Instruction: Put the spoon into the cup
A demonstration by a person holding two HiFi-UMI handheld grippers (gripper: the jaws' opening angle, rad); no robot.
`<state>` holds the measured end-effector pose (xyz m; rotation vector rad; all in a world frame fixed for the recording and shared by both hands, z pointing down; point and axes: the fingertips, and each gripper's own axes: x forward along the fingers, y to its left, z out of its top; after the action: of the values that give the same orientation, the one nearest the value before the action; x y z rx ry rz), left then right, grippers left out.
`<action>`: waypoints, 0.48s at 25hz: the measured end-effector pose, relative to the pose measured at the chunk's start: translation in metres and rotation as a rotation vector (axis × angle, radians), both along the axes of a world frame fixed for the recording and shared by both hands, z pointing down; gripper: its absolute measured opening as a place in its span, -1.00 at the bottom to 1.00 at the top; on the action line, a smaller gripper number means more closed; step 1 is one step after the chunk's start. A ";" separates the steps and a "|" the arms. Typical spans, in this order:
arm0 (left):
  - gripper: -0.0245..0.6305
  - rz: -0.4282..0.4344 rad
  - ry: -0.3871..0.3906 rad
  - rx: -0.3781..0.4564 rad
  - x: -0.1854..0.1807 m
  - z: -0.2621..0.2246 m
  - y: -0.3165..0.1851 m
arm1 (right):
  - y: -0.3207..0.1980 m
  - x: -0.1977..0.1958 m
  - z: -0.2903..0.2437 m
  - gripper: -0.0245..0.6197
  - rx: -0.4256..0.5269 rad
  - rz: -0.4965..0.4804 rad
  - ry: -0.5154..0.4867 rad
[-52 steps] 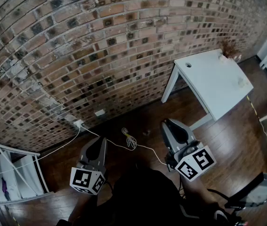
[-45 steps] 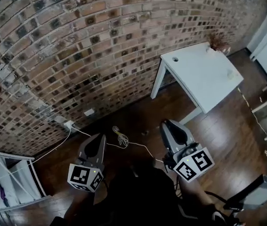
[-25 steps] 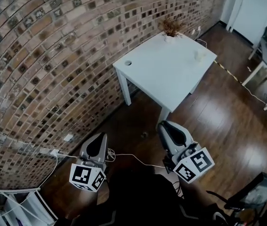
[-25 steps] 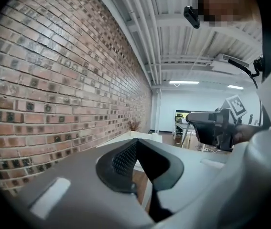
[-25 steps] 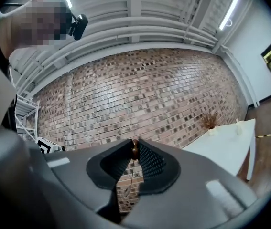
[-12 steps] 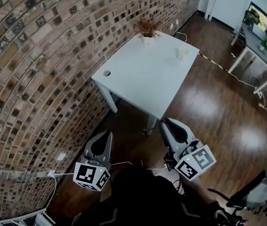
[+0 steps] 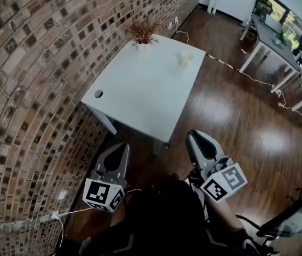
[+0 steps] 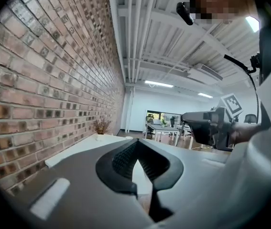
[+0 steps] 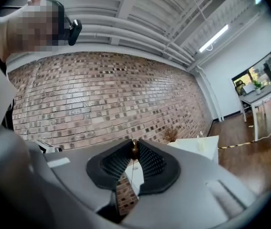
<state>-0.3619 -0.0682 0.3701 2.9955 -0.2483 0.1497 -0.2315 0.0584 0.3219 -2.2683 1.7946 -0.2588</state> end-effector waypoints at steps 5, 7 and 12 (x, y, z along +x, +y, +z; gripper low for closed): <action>-0.94 0.048 0.012 -0.012 0.056 -0.008 0.011 | 0.010 0.045 0.001 -0.77 0.000 0.032 -0.001; -0.94 0.061 0.020 -0.003 0.083 -0.012 0.016 | 0.012 0.066 0.001 -0.77 0.004 0.032 0.002; -0.94 0.072 0.008 -0.006 0.154 -0.015 0.033 | 0.022 0.129 -0.004 -0.77 0.018 0.025 0.016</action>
<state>-0.2078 -0.0352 0.3553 2.9998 -0.1386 0.1455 -0.1024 0.0808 0.3183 -2.2853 1.7680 -0.2198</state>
